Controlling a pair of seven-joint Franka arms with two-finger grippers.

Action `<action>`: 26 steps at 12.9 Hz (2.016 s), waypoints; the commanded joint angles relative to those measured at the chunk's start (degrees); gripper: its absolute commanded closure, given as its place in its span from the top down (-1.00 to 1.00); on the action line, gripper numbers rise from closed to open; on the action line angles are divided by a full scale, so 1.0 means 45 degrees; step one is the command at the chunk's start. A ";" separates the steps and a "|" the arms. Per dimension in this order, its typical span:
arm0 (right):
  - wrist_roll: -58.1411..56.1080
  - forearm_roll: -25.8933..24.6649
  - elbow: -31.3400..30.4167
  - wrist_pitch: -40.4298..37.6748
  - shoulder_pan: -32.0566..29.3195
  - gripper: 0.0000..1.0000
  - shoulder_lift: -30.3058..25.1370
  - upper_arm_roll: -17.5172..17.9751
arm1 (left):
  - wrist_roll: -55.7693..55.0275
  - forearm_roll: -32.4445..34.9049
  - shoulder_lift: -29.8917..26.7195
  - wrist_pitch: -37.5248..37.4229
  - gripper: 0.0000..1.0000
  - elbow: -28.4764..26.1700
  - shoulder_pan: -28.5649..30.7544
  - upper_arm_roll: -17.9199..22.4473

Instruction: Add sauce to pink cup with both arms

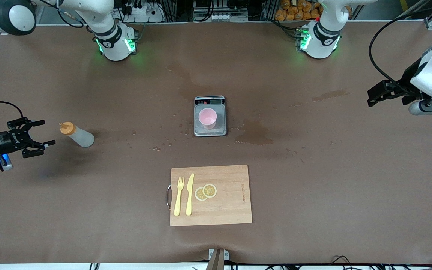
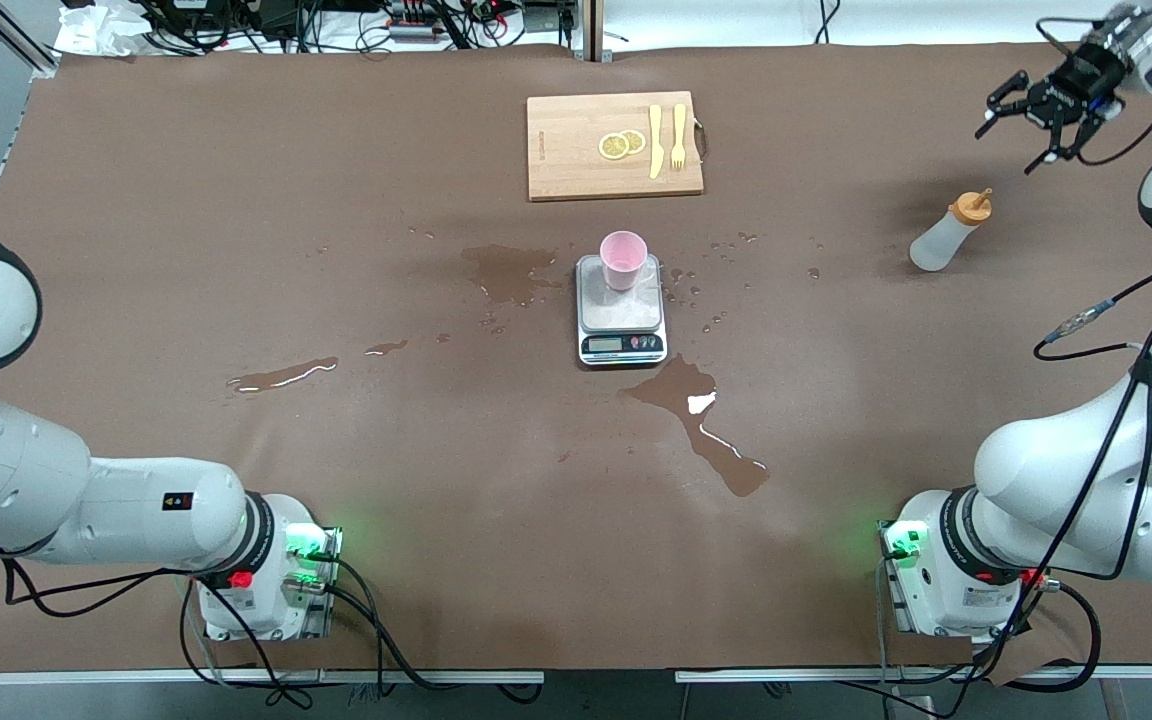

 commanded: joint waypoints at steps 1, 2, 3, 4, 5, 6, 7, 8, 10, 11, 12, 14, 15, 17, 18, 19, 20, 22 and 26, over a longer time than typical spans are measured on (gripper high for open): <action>0.0081 -0.0506 -0.0205 -0.0018 0.0384 1.00 -0.1478 -0.0009 | 0.0129 -0.0116 -0.0168 -0.0041 1.00 -0.0026 0.0204 0.0012; 0.0080 -0.0622 -0.0225 -0.0017 0.0578 1.00 -0.1773 -0.0009 | 0.0130 -0.0136 -0.0168 -0.0041 1.00 -0.0026 0.0206 0.0012; -0.0074 -0.1281 -0.0264 0.0021 0.0928 1.00 -0.2220 -0.0009 | 0.0149 -0.0136 -0.0187 -0.0041 1.00 -0.0026 0.0225 0.0012; -0.0637 -0.2041 -0.0284 0.0060 0.1318 1.00 -0.2592 -0.0009 | 0.0149 -0.0155 -0.0188 -0.0041 1.00 -0.0026 0.0225 0.0012; -0.1338 -0.2378 -0.0342 0.0080 0.1476 1.00 -0.2963 -0.0028 | 0.0169 -0.0136 -0.0188 -0.0041 1.00 -0.0045 0.0225 0.0031; -0.1693 -0.2381 -0.0362 0.0080 0.1439 1.00 -0.3180 -0.0028 | 0.0169 -0.0155 -0.0168 -0.0041 1.00 -0.0045 0.0225 0.0012; -0.1736 -0.2381 -0.0459 0.0080 0.1516 1.00 -0.3453 -0.0028 | 0.0169 -0.0155 -0.0168 -0.0041 1.00 -0.0045 0.0245 0.0012; -0.1736 -0.2381 -0.0808 0.0158 0.1633 1.00 -0.3861 -0.0009 | 0.0169 -0.0155 -0.0168 -0.0041 1.00 -0.0045 0.0226 0.0031; -0.1756 -0.2459 -0.1220 0.0742 0.2120 1.00 -0.4895 -0.0028 | 0.0188 -0.0155 -0.0188 -0.0041 1.00 -0.0045 0.0361 0.0032; -0.1756 -0.2614 -0.1318 0.0996 0.2567 1.00 -0.5326 -0.0028 | 0.0188 -0.0155 -0.0207 -0.0041 1.00 -0.0045 0.0478 0.0012; -0.1756 -0.2906 -0.1377 0.1134 0.3036 1.00 -0.5678 -0.0028 | 0.0188 -0.0175 -0.0207 -0.0041 1.00 -0.0064 0.0499 0.0012; -0.1756 -0.3473 -0.1650 0.1485 0.3721 1.00 -0.6284 -0.0028 | 0.0188 -0.0175 -0.0207 -0.0021 1.00 -0.0045 0.0499 0.0012; -0.1756 -0.3668 -0.1864 0.1680 0.3975 1.00 -0.6558 -0.0028 | 0.0188 -0.0175 -0.0207 -0.0021 1.00 -0.0045 0.0499 0.0012; -0.1756 -0.4388 -0.2837 0.2556 0.4698 1.00 -0.7513 -0.0009 | 0.0188 -0.0175 -0.0207 -0.0021 1.00 -0.0045 0.0499 0.0012; -0.1775 -0.4548 -0.3500 0.3063 0.4894 1.00 -0.8040 -0.0009 | 0.0188 -0.0175 -0.0188 -0.0021 1.00 -0.0045 0.0499 0.0012; -0.2027 -0.4549 -0.4183 0.3629 0.4896 1.00 -0.8625 -0.0009 | 0.0188 -0.0175 -0.0188 -0.0021 1.00 -0.0064 0.0499 0.0012; -0.2590 -0.4549 -0.4712 0.4099 0.4896 1.00 -0.9153 -0.0028 | 0.0188 -0.0175 -0.0188 -0.0021 1.00 -0.0084 0.0499 0.0012; -0.3627 -0.4549 -0.4855 0.4416 0.4818 1.00 -0.9645 -0.0048 | 0.0208 -0.0175 -0.0188 -0.0021 1.00 -0.0084 0.0518 0.0012; -0.4487 -0.4549 -0.5128 0.5196 0.4818 1.00 -1.0369 -0.0067 | 0.0208 -0.0175 -0.0207 -0.0021 1.00 -0.0084 0.0597 0.0012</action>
